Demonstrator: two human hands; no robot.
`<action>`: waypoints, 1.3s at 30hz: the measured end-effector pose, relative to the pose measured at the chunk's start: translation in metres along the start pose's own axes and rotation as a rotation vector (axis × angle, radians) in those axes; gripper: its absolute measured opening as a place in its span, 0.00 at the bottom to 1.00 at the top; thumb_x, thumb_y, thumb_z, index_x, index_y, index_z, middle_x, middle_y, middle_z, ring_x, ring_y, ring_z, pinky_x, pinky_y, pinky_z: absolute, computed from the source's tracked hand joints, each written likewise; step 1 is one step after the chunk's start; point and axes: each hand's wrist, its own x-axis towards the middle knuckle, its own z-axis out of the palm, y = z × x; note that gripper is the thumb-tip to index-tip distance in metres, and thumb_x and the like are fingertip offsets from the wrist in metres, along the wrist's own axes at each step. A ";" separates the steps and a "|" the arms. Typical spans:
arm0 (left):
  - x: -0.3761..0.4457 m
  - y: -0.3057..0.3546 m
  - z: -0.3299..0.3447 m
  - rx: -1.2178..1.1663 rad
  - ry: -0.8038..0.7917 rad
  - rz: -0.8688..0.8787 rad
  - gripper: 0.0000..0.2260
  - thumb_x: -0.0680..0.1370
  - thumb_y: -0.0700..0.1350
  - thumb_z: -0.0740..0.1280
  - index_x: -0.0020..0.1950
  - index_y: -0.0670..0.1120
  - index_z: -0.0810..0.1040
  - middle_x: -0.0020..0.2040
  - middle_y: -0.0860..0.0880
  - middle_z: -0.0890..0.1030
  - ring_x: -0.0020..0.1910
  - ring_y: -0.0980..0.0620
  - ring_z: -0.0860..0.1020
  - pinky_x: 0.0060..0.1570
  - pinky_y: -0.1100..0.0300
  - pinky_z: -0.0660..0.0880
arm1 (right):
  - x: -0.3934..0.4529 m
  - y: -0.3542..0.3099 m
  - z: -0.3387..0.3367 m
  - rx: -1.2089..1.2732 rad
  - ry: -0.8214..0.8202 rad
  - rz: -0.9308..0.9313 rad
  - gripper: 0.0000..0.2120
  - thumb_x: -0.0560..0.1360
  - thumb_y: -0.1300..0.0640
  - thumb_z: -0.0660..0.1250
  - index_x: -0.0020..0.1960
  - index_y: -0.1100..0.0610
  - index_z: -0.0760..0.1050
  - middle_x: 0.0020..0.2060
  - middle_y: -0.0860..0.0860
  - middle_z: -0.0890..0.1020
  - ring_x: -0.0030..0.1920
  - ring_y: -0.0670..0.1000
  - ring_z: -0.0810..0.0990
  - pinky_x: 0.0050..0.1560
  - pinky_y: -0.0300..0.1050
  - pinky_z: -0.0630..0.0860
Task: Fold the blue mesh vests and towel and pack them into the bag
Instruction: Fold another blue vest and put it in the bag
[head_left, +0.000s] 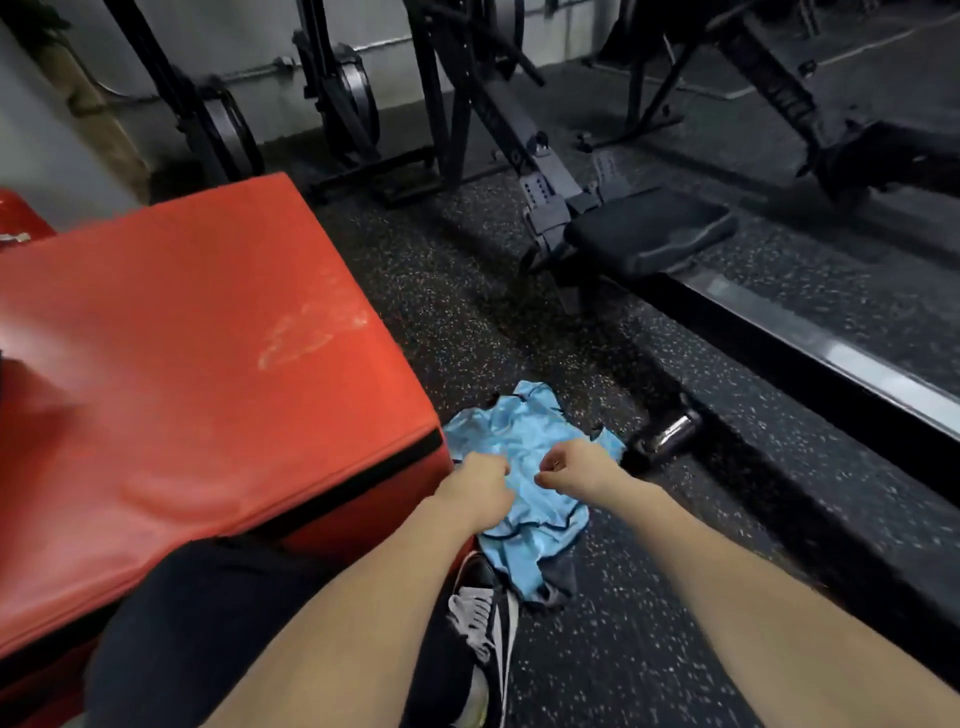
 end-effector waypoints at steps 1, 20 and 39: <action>0.008 -0.002 0.008 0.000 -0.019 -0.020 0.15 0.77 0.46 0.66 0.64 0.45 0.77 0.62 0.41 0.79 0.62 0.42 0.77 0.61 0.53 0.74 | 0.005 0.010 0.009 0.014 -0.017 0.011 0.09 0.73 0.52 0.72 0.51 0.55 0.80 0.40 0.51 0.81 0.47 0.54 0.82 0.46 0.45 0.76; 0.087 -0.039 0.099 -0.013 -0.194 -0.081 0.19 0.78 0.39 0.63 0.69 0.47 0.71 0.62 0.42 0.74 0.61 0.40 0.76 0.60 0.47 0.75 | 0.078 0.088 0.129 0.019 -0.096 0.106 0.13 0.75 0.50 0.67 0.58 0.50 0.74 0.48 0.53 0.84 0.46 0.57 0.82 0.45 0.49 0.78; -0.003 0.046 -0.009 -0.116 0.228 0.034 0.30 0.77 0.54 0.67 0.76 0.52 0.60 0.69 0.48 0.70 0.65 0.44 0.74 0.58 0.49 0.75 | -0.009 -0.010 -0.052 0.242 0.189 -0.157 0.15 0.78 0.54 0.65 0.36 0.60 0.76 0.32 0.55 0.80 0.35 0.53 0.85 0.33 0.51 0.82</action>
